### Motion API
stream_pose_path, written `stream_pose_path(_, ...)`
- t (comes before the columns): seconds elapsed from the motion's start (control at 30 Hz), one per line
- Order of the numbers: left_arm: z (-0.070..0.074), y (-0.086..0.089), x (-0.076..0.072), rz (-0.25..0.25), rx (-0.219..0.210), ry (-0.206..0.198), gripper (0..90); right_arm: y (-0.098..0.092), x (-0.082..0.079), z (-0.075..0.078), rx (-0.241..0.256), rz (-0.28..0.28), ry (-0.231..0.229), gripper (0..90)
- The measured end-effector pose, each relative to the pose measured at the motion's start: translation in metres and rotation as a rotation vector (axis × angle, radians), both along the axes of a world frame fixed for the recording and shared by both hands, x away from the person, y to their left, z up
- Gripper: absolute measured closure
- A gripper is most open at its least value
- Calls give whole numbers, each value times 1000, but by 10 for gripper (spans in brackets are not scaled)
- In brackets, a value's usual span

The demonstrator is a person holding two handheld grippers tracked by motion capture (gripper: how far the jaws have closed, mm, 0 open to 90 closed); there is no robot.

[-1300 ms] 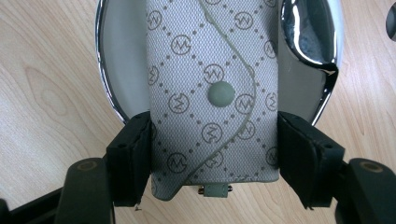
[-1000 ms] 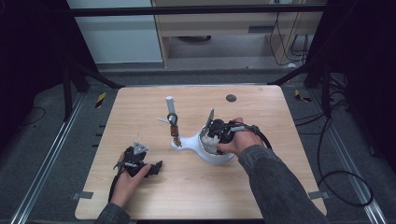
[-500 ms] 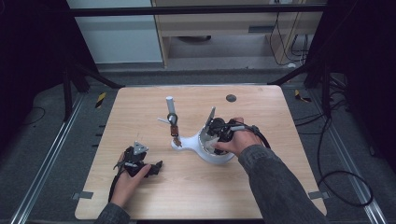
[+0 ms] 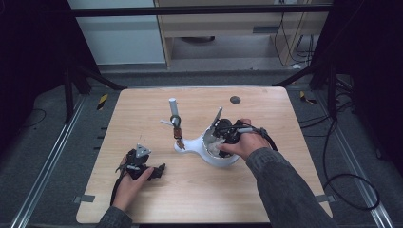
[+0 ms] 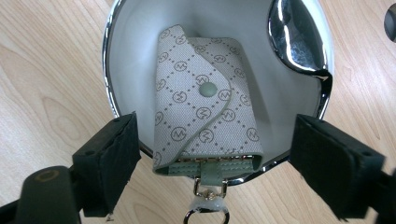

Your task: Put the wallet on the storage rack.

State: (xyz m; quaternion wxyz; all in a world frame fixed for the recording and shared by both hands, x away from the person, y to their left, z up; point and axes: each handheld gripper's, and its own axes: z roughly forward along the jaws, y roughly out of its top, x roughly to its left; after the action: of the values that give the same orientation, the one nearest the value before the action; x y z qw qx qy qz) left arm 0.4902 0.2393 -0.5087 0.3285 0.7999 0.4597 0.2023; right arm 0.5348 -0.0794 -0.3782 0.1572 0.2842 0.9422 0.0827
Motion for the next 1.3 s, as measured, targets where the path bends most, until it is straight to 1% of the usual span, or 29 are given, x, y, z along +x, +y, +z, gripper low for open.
stream_pose_path(0.23, 0, 0, 0, 1, -1, 2, 0, -2, -4, 5, 24, 3, -19, 100)
stream_pose_path(0.33, 0, 0, 0, 3, -2, 0, 0, -4, -8, 9, 50, -3, -36, 77)
stream_pose_path(0.4, 0, 0, 0, 3, -3, 0, 0, -6, -10, 11, 60, 5, -45, 71)
stream_pose_path(0.43, 0, 0, 0, 4, -3, 0, 0, -7, -11, 12, 64, 1, -49, 71)
stream_pose_path(0.57, 0, 0, 0, 5, -3, 0, 0, -9, -15, 14, 74, 28, -70, 66)
stream_pose_path(0.7, 0, 0, 0, 4, -3, 0, 0, -12, -16, 15, 103, 20, -70, 57)
stream_pose_path(0.8, 0, 0, 0, 5, -3, 0, 0, -17, -17, 16, 117, 37, -69, 57)
stream_pose_path(0.9, 0, 0, 0, 5, -3, -1, 0, -22, -19, 18, 149, 36, -77, 57)
stream_pose_path(1.0, 0, 0, 0, 5, -2, -1, 0, -27, -21, 21, 156, 38, -93, 57)
stream_pose_path(1.07, 0, 0, 0, 5, -2, -1, 0, -30, -22, 22, 157, 29, -95, 60)
stream_pose_path(1.17, 0, -1, 0, 5, -3, -1, 0, -34, -22, 23, 181, 14, -105, 68)
stream_pose_path(1.3, 0, -1, 0, 5, -2, -1, 0, -40, -23, 24, 201, 14, -127, 77)
